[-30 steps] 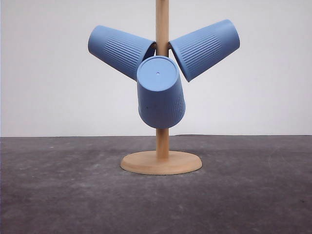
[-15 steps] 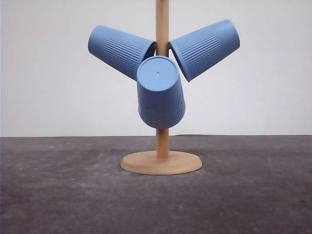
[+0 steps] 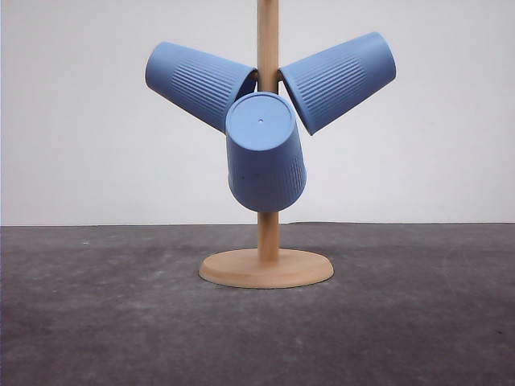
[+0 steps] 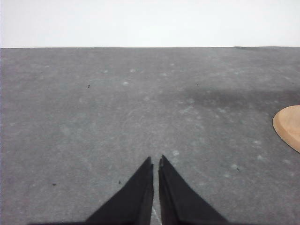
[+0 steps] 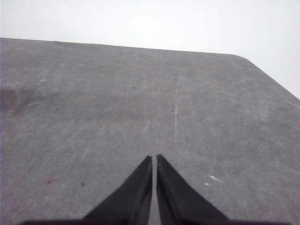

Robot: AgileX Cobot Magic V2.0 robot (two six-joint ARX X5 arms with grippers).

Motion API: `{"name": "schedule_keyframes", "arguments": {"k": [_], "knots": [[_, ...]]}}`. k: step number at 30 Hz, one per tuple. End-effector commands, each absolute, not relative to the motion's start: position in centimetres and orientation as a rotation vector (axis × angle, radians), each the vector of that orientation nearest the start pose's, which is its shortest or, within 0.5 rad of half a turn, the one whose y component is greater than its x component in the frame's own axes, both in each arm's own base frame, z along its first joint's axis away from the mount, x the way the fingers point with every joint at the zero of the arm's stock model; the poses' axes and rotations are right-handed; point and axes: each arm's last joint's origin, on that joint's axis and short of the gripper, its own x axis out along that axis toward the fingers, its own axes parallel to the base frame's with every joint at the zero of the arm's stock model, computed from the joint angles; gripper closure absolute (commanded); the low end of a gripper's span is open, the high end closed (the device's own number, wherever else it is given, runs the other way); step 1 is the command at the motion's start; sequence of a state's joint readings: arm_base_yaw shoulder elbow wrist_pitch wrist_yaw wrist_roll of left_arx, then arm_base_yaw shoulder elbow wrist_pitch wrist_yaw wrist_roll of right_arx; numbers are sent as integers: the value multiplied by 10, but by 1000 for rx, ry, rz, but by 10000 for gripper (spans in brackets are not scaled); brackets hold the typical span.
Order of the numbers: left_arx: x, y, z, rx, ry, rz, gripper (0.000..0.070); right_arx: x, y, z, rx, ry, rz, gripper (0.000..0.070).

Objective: Place three cups

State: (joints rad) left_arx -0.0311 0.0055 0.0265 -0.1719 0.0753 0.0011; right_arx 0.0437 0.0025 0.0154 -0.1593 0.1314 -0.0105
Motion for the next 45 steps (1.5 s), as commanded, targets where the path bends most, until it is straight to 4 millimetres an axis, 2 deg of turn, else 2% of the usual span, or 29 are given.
{"name": "schedule_keyframes", "arguments": {"k": [1,45], "knots": [[96,-5,153,4,146,-107,700,96,0,153,-16,140,-90,687],[96,-5,153,4,146,-107,700,96,0,153,-16,140,-90,687]]}}
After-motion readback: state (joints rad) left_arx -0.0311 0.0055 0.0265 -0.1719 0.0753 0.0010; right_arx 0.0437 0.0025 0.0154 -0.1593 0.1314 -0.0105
